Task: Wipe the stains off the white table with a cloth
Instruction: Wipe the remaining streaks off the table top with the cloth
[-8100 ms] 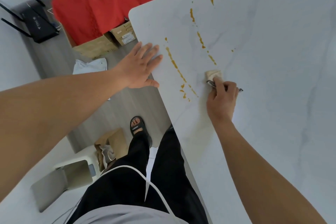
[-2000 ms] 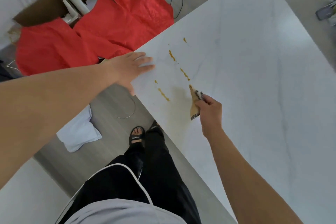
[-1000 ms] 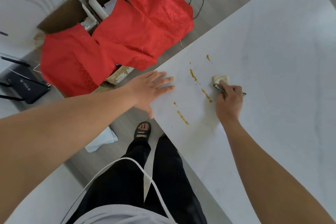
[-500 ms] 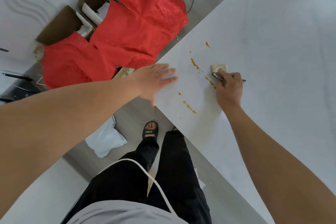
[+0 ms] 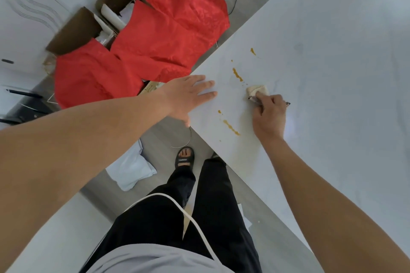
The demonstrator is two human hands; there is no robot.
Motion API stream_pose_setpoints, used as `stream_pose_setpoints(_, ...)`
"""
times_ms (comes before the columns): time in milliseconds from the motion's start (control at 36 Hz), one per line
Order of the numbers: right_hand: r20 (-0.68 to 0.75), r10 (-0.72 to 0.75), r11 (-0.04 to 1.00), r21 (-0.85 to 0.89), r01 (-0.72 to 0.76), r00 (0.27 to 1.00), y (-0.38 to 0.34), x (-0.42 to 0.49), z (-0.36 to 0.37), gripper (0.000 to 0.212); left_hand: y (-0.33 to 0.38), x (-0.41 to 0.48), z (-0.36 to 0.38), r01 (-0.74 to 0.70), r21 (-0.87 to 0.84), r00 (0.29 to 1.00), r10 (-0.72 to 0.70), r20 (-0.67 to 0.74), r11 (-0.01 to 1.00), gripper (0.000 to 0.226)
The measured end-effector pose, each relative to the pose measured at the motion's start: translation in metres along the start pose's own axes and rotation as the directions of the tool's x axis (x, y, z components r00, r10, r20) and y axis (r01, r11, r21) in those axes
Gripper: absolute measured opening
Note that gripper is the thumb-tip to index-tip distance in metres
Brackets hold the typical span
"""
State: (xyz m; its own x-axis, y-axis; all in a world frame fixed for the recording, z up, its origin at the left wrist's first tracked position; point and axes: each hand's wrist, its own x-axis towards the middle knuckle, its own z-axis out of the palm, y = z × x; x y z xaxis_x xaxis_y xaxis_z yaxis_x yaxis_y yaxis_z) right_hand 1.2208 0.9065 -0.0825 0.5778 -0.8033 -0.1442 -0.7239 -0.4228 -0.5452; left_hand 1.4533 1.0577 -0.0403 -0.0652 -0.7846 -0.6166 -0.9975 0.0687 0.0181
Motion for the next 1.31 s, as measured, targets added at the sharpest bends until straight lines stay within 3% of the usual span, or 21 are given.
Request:
stream_pose_setpoints(56, 0.068, -0.138, 0.99, -0.031, 0.14, 0.988, -0.005, -0.017, 0.003, 0.036, -0.001, 0.0, 0.0, 0.0, 0.029, 1.0, 0.0, 0.001, 1.0, 0.125)
stream_pose_setpoints(167, 0.175, -0.406, 0.905, -0.059, 0.421, 0.897, -0.002, -0.033, 0.004, 0.034, 0.0, -0.001, -0.001, -0.006, 0.065, 1.0, 0.006, -0.001, 0.998, 0.124)
stream_pose_setpoints(222, 0.17, -0.379, 0.918, -0.052, 0.392, 0.91, 0.001, -0.027, 0.003, 0.032, -0.001, -0.002, -0.001, -0.005, 0.057, 1.0, 0.005, -0.003, 0.998, 0.124)
stream_pose_setpoints(333, 0.043, -0.035, 0.999, 0.032, 0.034, 0.998, -0.007, -0.024, 0.01, 0.039, 0.0, -0.003, -0.001, -0.002, 0.047, 1.0, 0.002, 0.0, 0.999, 0.124)
stream_pose_setpoints(389, -0.011, 0.036, 0.999, 0.028, -0.036, 0.999, -0.018, -0.033, 0.018, 0.039, 0.001, -0.004, -0.002, -0.002, 0.053, 1.0, 0.001, 0.004, 0.999, 0.124)
stream_pose_setpoints(472, 0.032, -0.101, 0.995, -0.015, 0.102, 0.994, -0.028, -0.053, 0.027, 0.035, 0.001, -0.004, -0.004, -0.003, 0.057, 1.0, 0.002, 0.006, 0.998, 0.123)
stream_pose_setpoints(556, 0.168, -0.353, 0.929, -0.054, 0.367, 0.92, -0.026, -0.066, 0.027, 0.036, 0.001, -0.004, -0.005, -0.008, 0.059, 1.0, 0.008, 0.0, 0.998, 0.122)
stream_pose_setpoints(611, 0.199, -0.408, 0.902, -0.067, 0.428, 0.891, -0.022, -0.064, 0.024, 0.036, 0.001, -0.005, -0.005, -0.009, 0.069, 1.0, 0.01, -0.008, 0.998, 0.122)
stream_pose_setpoints(722, 0.029, -0.17, 0.985, -0.01, 0.171, 0.985, -0.024, -0.061, 0.028, 0.039, 0.001, -0.005, -0.004, -0.015, 0.065, 1.0, 0.016, -0.012, 0.998, 0.123)
stream_pose_setpoints(778, -0.016, -0.106, 0.994, 0.004, 0.106, 0.994, -0.032, -0.068, 0.034, 0.038, 0.002, -0.005, -0.004, -0.013, 0.058, 1.0, 0.014, -0.009, 0.998, 0.122)
stream_pose_setpoints(861, 0.066, -0.269, 0.962, -0.021, 0.271, 0.961, -0.037, -0.087, 0.041, 0.034, 0.002, -0.005, -0.005, -0.011, 0.051, 1.0, 0.012, -0.012, 0.999, 0.122)
stream_pose_setpoints(944, 0.209, -0.46, 0.881, -0.017, 0.473, 0.863, -0.033, -0.096, 0.042, 0.029, 0.001, -0.006, -0.005, -0.016, 0.037, 1.0, 0.017, -0.019, 0.999, 0.123)
stream_pose_setpoints(1000, 0.225, -0.502, 0.856, -0.011, 0.517, 0.835, -0.029, -0.091, 0.04, 0.03, 0.002, -0.007, -0.006, -0.018, 0.036, 1.0, 0.019, -0.021, 0.999, 0.122)
stream_pose_setpoints(1056, 0.157, -0.436, 0.896, -0.02, 0.444, 0.886, -0.026, -0.083, 0.038, 0.032, 0.002, -0.007, -0.006, -0.017, 0.041, 1.0, 0.017, -0.016, 0.999, 0.122)
stream_pose_setpoints(1111, 0.029, -0.25, 0.968, 0.003, 0.25, 0.968, -0.027, -0.078, 0.037, 0.037, 0.002, -0.007, -0.006, -0.015, 0.044, 1.0, 0.016, -0.014, 0.999, 0.122)
stream_pose_setpoints(1167, -0.065, -0.098, 0.994, 0.048, 0.101, 0.993, -0.034, -0.08, 0.04, 0.041, 0.002, -0.007, -0.005, -0.012, 0.026, 1.0, 0.012, -0.014, 1.0, 0.122)
stream_pose_setpoints(1222, -0.074, -0.084, 0.995, 0.047, 0.088, 0.994, -0.042, -0.086, 0.046, 0.041, 0.002, -0.007, -0.006, -0.014, 0.018, 1.0, 0.014, -0.015, 1.0, 0.122)
stream_pose_setpoints(1306, -0.009, -0.175, 0.983, 0.055, 0.175, 0.985, -0.048, -0.099, 0.054, 0.038, 0.002, -0.008, -0.006, -0.012, 0.017, 1.0, 0.013, -0.014, 1.0, 0.121)
